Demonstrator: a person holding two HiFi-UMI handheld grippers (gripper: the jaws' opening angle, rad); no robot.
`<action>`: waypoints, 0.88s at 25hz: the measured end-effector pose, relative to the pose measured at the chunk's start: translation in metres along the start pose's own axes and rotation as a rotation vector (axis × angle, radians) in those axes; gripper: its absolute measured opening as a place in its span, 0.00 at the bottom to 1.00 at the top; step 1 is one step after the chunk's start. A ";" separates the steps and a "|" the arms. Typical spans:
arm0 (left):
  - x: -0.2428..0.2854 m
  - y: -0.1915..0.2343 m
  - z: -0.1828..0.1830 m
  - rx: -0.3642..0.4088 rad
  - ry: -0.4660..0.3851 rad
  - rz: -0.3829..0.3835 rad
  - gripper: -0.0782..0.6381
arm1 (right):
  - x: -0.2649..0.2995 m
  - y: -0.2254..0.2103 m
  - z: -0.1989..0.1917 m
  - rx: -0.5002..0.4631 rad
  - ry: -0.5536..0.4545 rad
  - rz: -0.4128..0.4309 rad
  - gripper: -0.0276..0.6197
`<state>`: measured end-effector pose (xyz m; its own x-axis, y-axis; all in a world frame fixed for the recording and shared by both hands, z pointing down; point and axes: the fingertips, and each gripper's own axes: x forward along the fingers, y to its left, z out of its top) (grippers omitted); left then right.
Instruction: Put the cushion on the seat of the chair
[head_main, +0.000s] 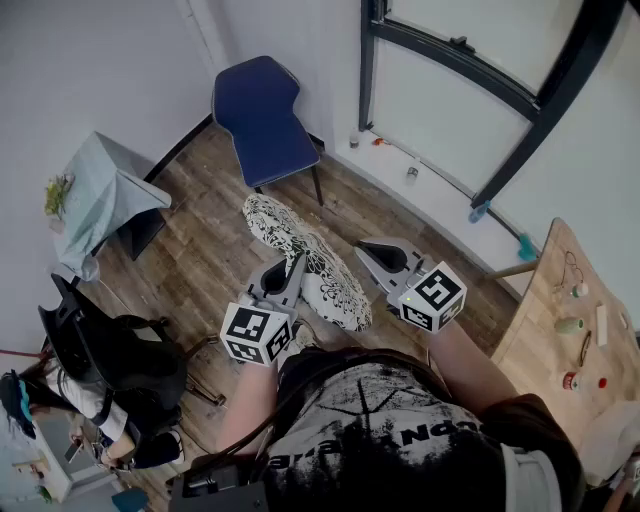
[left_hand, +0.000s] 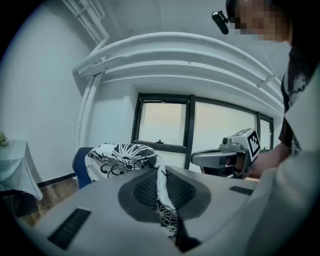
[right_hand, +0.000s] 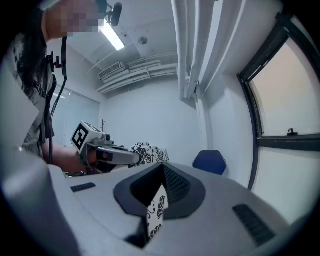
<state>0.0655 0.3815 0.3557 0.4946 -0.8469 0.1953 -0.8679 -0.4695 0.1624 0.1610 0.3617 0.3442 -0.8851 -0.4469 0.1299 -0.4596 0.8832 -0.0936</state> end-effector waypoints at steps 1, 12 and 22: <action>0.001 0.000 -0.001 -0.001 0.002 0.001 0.14 | 0.001 0.001 0.000 -0.006 0.004 0.003 0.07; 0.002 0.000 -0.002 0.013 0.018 0.013 0.14 | 0.008 0.009 -0.002 -0.024 0.027 0.030 0.07; 0.003 -0.001 -0.005 0.006 0.028 0.010 0.14 | 0.010 0.010 -0.004 -0.011 0.039 0.042 0.07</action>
<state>0.0677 0.3810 0.3610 0.4874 -0.8441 0.2234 -0.8728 -0.4631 0.1543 0.1479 0.3664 0.3489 -0.8999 -0.4039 0.1643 -0.4214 0.9025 -0.0890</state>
